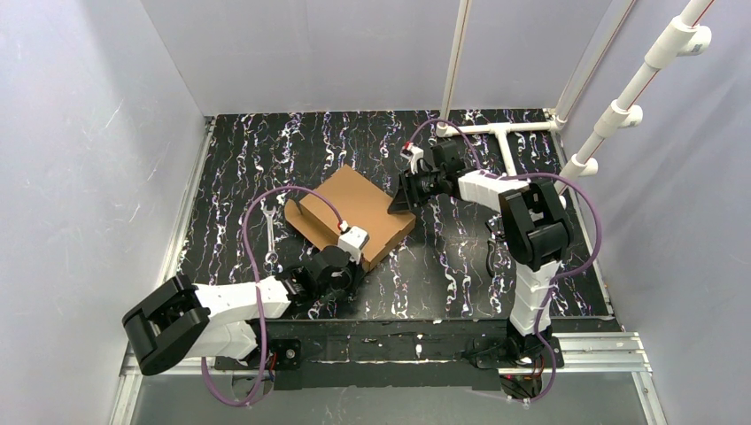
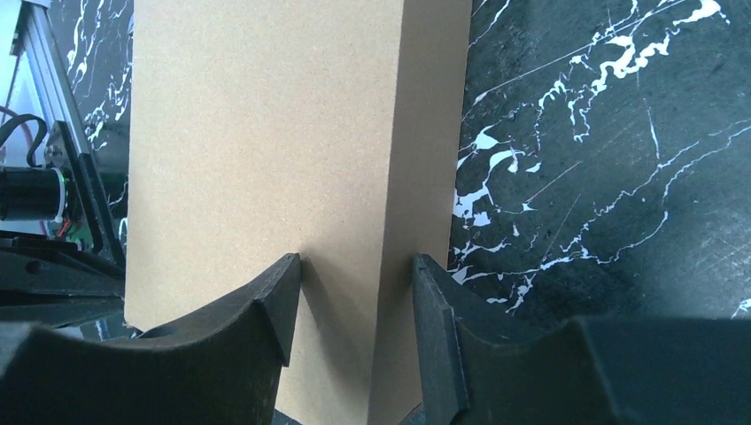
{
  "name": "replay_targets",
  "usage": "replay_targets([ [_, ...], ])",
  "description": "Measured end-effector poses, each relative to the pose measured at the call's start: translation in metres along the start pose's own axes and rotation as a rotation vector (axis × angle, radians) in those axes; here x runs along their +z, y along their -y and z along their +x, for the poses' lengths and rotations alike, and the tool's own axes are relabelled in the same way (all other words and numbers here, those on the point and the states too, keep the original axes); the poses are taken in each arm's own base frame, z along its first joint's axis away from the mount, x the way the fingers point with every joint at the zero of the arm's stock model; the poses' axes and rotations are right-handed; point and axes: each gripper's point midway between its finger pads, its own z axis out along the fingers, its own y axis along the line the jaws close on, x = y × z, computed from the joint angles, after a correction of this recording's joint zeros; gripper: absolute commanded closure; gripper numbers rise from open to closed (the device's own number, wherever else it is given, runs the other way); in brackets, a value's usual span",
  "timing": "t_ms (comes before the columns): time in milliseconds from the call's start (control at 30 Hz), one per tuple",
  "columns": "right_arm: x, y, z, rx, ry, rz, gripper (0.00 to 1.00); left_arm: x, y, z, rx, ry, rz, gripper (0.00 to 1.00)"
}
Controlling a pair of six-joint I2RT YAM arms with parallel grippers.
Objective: Fold the paper box
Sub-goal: Close the paper box at the center of the board.
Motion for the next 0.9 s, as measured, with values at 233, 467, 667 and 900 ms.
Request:
replay_targets([
  [233,0.006,-0.003,-0.002,0.0,0.037,0.033,0.5,-0.001,-0.006,0.003,-0.098,-0.021,-0.061,1.0],
  [467,0.011,-0.004,-0.009,-0.01,0.085,0.078,0.51,0.0,-0.003,-0.005,-0.141,-0.035,-0.076,1.0],
  [667,0.007,-0.001,-0.013,-0.004,0.155,0.149,0.53,0.002,0.003,-0.014,-0.174,-0.027,-0.066,1.0],
  [900,0.006,-0.003,-0.013,-0.002,0.234,0.215,0.49,0.003,0.001,-0.01,-0.233,-0.037,-0.094,1.0],
])
